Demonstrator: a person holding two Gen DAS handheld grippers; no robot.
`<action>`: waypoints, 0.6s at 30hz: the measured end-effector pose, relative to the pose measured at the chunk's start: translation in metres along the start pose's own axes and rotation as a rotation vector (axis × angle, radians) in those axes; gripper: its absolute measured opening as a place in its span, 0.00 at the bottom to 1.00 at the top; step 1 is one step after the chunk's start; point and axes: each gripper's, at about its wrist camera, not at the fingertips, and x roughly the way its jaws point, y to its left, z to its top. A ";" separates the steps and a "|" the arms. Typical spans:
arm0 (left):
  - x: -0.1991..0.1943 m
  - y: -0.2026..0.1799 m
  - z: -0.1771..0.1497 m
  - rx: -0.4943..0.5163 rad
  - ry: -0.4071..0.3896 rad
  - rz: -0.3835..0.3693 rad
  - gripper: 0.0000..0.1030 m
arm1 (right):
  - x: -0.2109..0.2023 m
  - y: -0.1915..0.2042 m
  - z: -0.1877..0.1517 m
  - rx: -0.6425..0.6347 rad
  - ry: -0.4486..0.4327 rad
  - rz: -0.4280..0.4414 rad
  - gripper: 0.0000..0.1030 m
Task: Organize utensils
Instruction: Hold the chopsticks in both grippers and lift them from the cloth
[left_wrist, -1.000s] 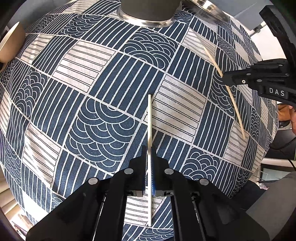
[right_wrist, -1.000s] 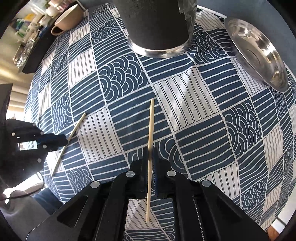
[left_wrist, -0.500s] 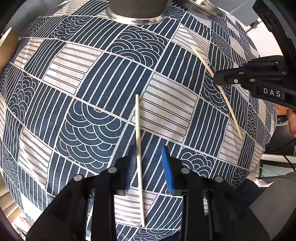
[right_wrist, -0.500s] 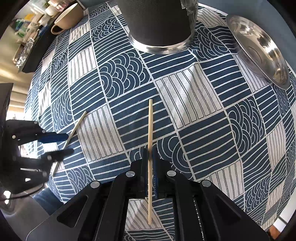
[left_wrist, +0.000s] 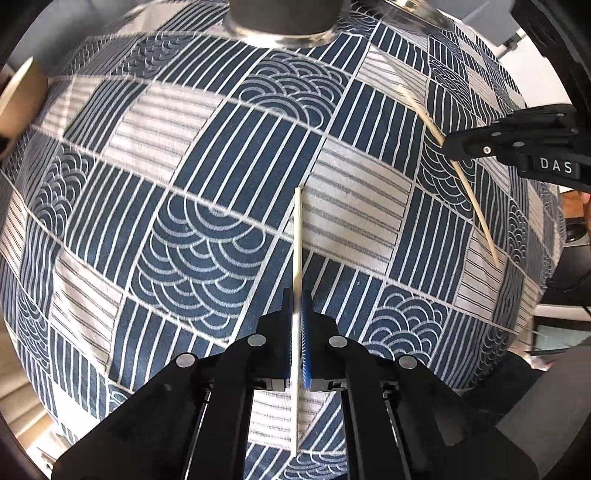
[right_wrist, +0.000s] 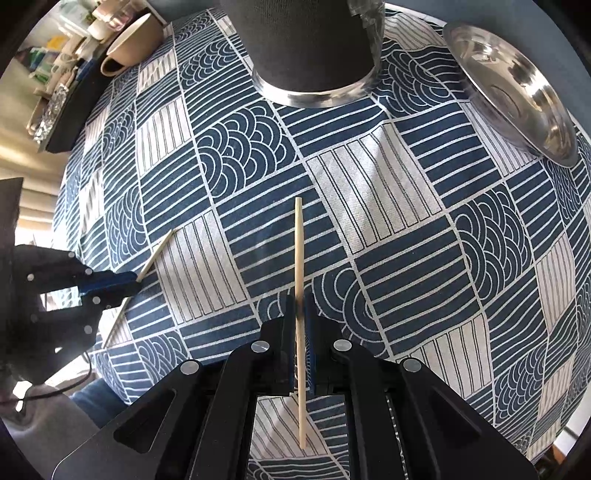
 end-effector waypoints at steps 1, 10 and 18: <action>-0.002 0.001 0.000 0.001 -0.005 0.007 0.04 | -0.002 -0.001 -0.001 0.004 -0.005 0.008 0.04; -0.053 0.014 0.002 -0.056 -0.129 -0.078 0.04 | -0.043 -0.016 -0.024 0.070 -0.178 0.162 0.05; -0.081 0.006 0.015 -0.033 -0.201 -0.092 0.05 | -0.049 -0.012 -0.028 0.042 -0.196 0.082 0.09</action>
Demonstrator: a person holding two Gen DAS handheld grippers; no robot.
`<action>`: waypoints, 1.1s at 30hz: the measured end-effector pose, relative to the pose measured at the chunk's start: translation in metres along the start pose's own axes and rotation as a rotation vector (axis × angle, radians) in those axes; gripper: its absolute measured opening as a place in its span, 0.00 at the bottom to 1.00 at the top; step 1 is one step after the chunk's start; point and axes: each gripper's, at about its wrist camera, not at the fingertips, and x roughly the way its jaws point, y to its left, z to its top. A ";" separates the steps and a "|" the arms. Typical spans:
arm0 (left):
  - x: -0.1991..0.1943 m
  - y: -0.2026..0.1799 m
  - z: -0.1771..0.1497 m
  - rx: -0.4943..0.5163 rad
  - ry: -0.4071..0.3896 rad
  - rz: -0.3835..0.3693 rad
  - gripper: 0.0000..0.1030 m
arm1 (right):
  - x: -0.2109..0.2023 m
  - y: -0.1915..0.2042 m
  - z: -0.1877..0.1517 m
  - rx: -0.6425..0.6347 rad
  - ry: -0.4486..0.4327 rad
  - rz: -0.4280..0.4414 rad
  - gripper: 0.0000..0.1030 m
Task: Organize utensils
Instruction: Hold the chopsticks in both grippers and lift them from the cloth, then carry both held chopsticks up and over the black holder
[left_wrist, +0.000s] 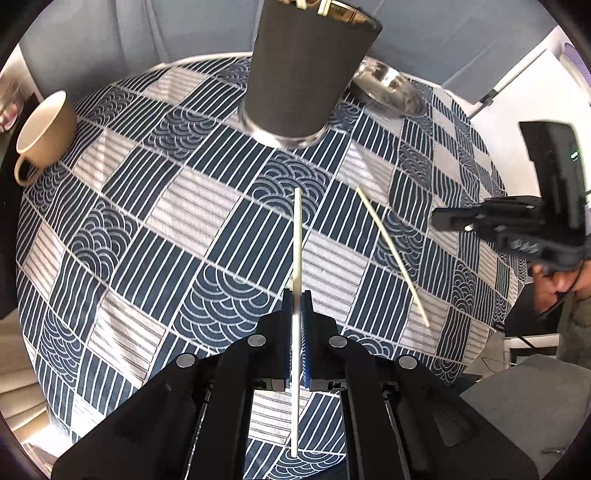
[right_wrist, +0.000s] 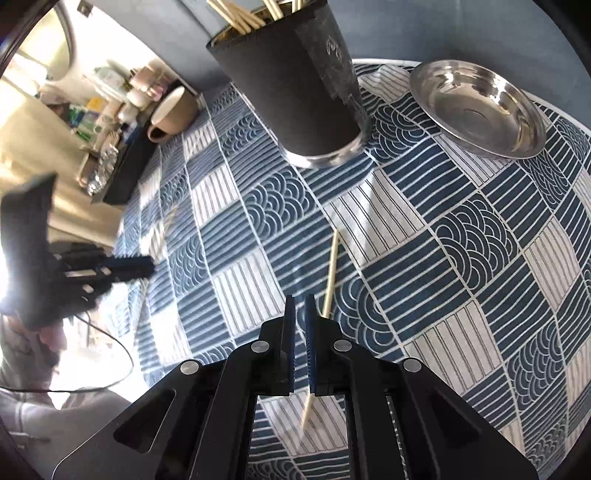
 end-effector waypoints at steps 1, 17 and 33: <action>0.000 0.001 0.001 0.003 -0.004 -0.002 0.05 | 0.004 0.002 0.000 -0.009 0.016 -0.020 0.09; 0.055 0.025 -0.023 0.018 0.159 0.121 0.05 | 0.060 0.023 0.003 -0.068 0.192 -0.132 0.21; 0.074 0.020 -0.031 0.062 0.171 0.188 0.05 | 0.080 0.031 -0.002 -0.091 0.216 -0.204 0.05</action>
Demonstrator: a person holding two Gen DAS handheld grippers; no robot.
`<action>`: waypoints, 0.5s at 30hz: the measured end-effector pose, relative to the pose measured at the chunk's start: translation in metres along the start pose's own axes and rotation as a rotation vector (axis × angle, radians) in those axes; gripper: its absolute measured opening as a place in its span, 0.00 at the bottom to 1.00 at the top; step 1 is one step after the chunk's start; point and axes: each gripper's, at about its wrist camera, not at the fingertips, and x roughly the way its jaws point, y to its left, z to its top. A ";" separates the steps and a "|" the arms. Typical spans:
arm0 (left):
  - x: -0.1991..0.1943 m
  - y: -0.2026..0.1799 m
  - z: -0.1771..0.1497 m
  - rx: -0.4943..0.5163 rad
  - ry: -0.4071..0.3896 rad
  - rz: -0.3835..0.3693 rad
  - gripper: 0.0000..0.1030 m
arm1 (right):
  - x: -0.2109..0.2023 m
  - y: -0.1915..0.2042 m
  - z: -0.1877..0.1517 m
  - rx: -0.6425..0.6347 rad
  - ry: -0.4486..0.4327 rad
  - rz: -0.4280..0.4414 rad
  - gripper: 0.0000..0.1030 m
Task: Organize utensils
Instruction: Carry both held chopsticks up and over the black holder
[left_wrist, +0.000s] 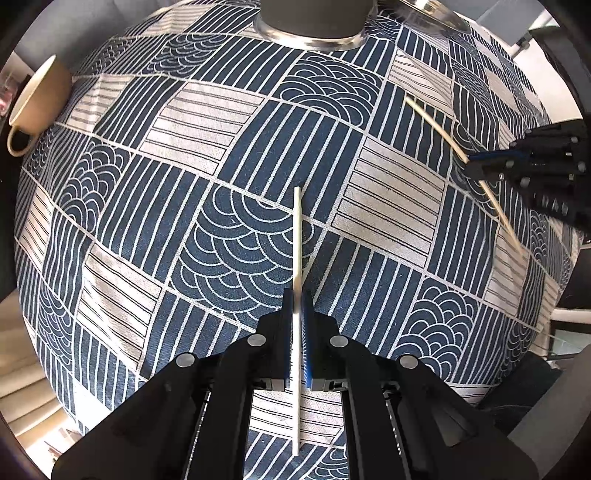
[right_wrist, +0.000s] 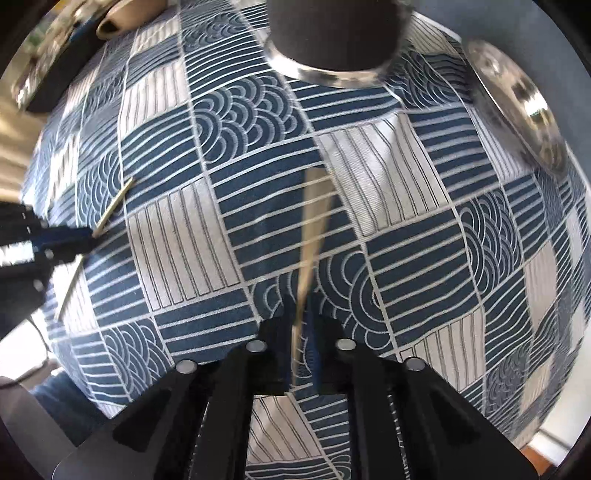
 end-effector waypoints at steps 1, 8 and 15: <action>0.000 -0.001 -0.001 0.000 -0.002 0.004 0.05 | 0.000 -0.006 0.000 0.020 0.000 0.030 0.05; 0.002 -0.001 -0.003 -0.011 -0.002 -0.013 0.05 | 0.001 -0.029 -0.012 0.095 0.036 0.172 0.04; 0.000 0.022 -0.004 -0.063 0.011 -0.097 0.05 | -0.033 -0.048 -0.020 0.171 -0.058 0.256 0.04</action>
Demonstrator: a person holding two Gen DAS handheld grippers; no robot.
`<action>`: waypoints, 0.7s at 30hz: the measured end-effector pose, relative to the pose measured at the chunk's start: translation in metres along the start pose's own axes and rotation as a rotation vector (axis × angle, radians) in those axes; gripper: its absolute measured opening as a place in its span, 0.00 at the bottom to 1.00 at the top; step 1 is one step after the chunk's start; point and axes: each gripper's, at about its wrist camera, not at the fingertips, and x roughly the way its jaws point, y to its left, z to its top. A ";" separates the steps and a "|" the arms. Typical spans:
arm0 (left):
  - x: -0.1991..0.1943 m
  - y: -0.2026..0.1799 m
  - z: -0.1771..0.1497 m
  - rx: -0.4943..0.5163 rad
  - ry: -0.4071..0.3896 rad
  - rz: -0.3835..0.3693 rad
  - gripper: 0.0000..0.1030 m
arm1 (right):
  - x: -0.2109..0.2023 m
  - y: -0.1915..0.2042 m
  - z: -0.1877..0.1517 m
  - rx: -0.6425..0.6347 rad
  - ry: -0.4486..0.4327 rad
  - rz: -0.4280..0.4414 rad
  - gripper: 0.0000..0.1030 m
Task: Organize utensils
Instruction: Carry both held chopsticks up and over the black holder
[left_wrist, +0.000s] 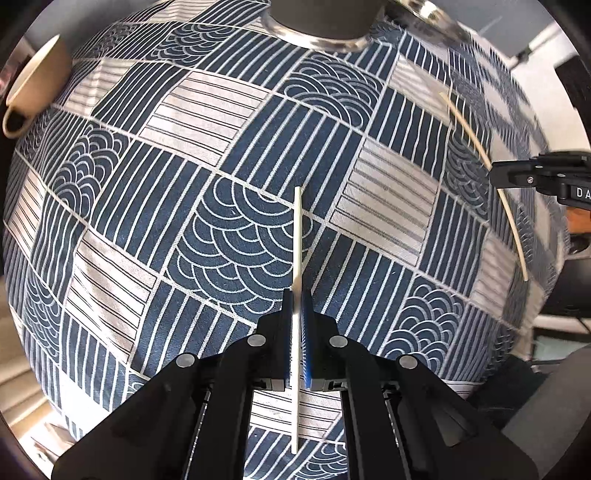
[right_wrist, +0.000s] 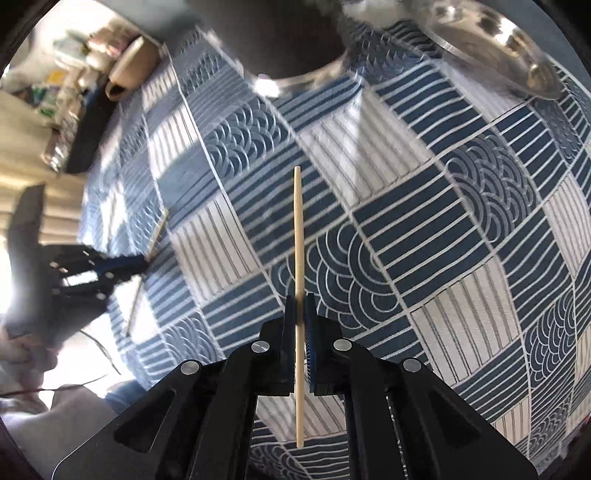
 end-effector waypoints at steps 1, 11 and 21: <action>-0.004 0.005 0.001 -0.015 -0.014 -0.004 0.05 | -0.008 -0.004 0.000 0.017 -0.023 0.015 0.04; -0.093 0.095 0.014 -0.343 -0.253 -0.156 0.05 | -0.101 -0.048 0.017 0.178 -0.314 0.093 0.04; -0.192 0.099 0.054 -0.305 -0.586 -0.154 0.05 | -0.162 -0.043 0.062 0.110 -0.497 0.096 0.04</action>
